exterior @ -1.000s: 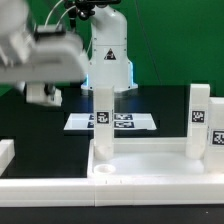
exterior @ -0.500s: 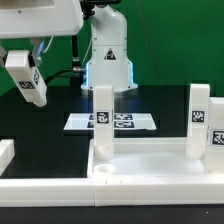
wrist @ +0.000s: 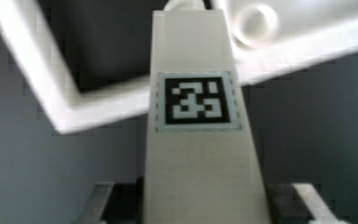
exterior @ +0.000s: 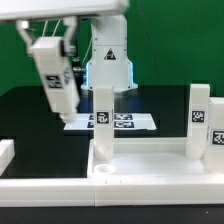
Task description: Assemble desk
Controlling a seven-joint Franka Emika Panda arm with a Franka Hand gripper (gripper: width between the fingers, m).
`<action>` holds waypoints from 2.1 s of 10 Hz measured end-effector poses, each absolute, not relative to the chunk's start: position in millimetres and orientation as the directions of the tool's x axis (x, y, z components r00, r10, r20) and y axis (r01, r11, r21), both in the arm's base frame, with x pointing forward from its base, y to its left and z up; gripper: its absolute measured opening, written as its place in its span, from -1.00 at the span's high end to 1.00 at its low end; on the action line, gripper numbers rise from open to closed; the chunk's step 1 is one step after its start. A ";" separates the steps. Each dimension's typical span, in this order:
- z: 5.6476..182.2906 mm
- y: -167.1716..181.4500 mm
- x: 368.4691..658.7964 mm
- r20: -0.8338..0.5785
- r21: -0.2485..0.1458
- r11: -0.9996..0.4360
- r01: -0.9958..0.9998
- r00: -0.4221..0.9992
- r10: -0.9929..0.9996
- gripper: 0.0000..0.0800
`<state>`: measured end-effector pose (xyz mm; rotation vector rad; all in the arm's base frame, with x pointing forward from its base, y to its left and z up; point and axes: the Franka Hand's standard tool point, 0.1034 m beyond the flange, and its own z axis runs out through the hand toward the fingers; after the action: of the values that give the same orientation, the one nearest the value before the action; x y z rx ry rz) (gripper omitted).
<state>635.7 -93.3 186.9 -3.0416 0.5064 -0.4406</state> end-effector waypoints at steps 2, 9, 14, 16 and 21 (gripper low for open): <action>163.9 -59.2 627.2 0.340 -0.079 -0.936 -0.343 0.873 -0.349 0.28; 167.2 -45.7 637.9 0.443 -0.059 -0.954 -0.294 0.849 -0.289 0.28; 160.8 -41.8 640.2 0.508 -0.058 -0.952 -0.299 0.813 -0.286 0.28; 154.2 -33.9 639.7 0.535 -0.070 -0.947 -0.315 0.789 -0.302 0.28; 144.2 -37.1 632.9 0.532 -0.055 -0.948 -0.313 0.794 -0.293 0.28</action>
Offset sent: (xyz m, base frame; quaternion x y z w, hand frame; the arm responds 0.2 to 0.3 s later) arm 0.0000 0.0000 0.0000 0.0000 0.0000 0.0000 1.0000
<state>632.9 -37.1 144.2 -3.0097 0.5089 -0.8832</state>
